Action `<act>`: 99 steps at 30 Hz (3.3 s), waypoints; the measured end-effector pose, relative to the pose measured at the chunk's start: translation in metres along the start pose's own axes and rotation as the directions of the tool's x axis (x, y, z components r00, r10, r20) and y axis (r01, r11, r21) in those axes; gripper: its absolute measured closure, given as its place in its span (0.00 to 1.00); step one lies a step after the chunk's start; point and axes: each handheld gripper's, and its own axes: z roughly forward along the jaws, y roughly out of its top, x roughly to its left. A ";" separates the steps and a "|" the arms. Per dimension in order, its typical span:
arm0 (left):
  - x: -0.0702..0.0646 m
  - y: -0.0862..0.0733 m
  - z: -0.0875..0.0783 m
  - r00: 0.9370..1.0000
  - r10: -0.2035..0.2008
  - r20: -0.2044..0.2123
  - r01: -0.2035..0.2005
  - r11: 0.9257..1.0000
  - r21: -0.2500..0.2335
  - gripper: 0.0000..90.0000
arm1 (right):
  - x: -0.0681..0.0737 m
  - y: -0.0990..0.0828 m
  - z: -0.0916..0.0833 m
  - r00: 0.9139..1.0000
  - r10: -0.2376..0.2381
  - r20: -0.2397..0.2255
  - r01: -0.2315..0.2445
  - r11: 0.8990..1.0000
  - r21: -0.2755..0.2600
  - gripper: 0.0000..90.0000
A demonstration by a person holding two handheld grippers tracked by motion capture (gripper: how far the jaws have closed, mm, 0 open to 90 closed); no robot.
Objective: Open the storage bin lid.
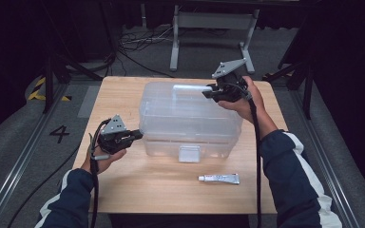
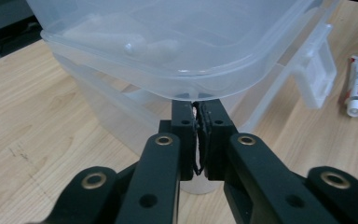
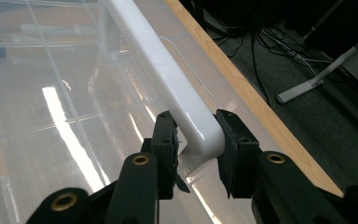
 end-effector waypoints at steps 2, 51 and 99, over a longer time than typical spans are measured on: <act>0.001 0.001 0.001 1.000 0.001 -0.004 -0.001 1.000 0.002 0.99 | -0.001 0.000 0.000 1.000 0.007 0.003 -0.007 1.000 -0.002 0.78; 0.002 0.003 0.000 0.999 0.039 0.000 -0.039 0.999 0.009 1.00 | -0.017 -0.150 -0.076 0.974 0.178 0.142 -0.155 0.976 -0.155 0.56; 0.004 0.011 -0.001 0.999 0.042 -0.016 -0.042 0.999 -0.024 0.97 | 0.024 -0.180 -0.046 0.990 0.088 0.114 -0.055 0.963 -0.263 0.57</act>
